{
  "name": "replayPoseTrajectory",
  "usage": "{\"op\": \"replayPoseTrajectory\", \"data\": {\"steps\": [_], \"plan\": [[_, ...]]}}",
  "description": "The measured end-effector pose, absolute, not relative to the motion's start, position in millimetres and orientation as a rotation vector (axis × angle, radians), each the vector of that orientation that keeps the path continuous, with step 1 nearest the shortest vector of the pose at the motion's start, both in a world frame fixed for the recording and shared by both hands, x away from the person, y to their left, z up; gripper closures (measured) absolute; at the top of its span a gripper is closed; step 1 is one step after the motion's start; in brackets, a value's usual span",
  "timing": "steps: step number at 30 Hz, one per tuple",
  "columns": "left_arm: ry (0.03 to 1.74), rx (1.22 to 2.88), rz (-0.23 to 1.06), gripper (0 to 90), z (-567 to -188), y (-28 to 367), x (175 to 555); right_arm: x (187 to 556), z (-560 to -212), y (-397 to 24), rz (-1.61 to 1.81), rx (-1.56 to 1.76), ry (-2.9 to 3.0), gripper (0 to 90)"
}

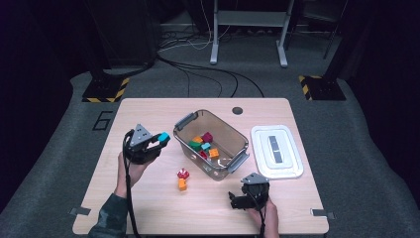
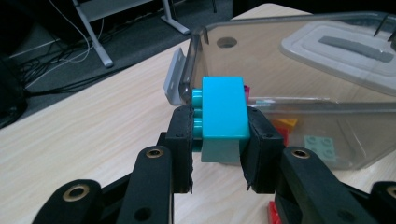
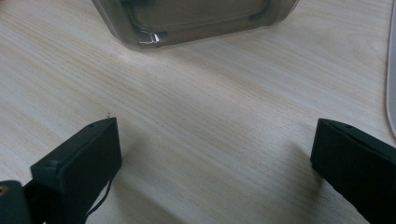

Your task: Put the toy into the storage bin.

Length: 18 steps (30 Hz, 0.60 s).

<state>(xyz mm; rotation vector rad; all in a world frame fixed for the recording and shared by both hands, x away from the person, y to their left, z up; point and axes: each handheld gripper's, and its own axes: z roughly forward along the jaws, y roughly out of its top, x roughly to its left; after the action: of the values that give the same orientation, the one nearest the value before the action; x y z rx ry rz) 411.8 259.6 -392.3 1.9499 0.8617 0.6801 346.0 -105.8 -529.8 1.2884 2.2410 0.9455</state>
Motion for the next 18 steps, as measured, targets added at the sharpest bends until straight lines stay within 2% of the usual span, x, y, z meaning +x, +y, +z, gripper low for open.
{"op": "replayPoseTrajectory", "data": {"steps": [18], "plan": [[0.794, 1.934, 0.709, 66.8, -358, 240, 433, 346, -530, -106, 0.945, 1.288, 2.241, 0.9]]}}
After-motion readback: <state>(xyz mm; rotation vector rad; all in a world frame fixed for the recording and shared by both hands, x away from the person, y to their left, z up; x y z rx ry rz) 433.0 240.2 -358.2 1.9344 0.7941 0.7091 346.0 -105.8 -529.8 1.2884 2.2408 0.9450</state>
